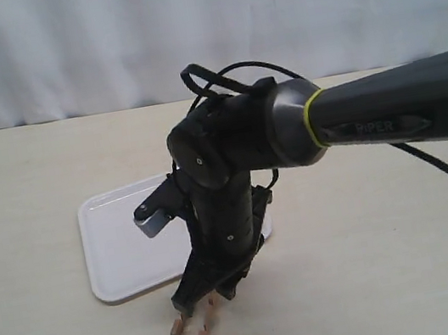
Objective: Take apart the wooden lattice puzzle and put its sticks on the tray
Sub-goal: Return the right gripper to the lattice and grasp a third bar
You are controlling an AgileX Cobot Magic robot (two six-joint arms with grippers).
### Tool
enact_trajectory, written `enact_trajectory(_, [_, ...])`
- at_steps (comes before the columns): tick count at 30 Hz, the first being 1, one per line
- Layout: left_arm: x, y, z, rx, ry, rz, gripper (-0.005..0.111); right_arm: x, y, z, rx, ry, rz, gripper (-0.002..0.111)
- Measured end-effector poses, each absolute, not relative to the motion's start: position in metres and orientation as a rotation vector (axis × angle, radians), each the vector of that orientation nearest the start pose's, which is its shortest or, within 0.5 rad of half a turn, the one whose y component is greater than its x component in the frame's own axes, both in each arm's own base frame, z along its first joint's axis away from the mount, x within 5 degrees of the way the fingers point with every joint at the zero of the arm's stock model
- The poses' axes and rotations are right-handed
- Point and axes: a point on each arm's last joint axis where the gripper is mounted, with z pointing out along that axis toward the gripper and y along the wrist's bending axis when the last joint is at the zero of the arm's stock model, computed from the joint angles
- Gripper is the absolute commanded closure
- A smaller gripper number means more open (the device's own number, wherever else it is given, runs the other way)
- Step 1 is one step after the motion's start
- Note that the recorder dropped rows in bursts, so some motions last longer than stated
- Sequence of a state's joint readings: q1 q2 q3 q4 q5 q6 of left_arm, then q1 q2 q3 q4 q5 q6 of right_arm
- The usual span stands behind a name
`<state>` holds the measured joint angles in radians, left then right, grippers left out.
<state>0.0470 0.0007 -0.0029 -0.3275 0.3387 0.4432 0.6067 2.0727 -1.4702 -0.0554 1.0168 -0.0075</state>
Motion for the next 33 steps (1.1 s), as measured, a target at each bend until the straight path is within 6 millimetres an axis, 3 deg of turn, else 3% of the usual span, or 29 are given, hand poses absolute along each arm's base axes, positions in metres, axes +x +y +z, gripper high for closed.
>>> enact_trajectory(9, [0.054, -0.007, 0.185, 0.154, 1.795, 0.032, 0.107, 0.322, 0.238, 0.141, -0.766, 2.911, 0.153, 0.075])
enact_trajectory(29, [0.054, -0.007, 0.185, 0.154, 1.795, 0.032, 0.107, 0.321, 0.240, 0.140, -0.649, 2.933, 0.173, 0.075])
enact_trajectory(33, [0.054, -0.007, 0.185, 0.154, 1.795, 0.032, 0.107, 0.321, 0.240, 0.140, -0.647, 2.933, 0.171, 0.063])
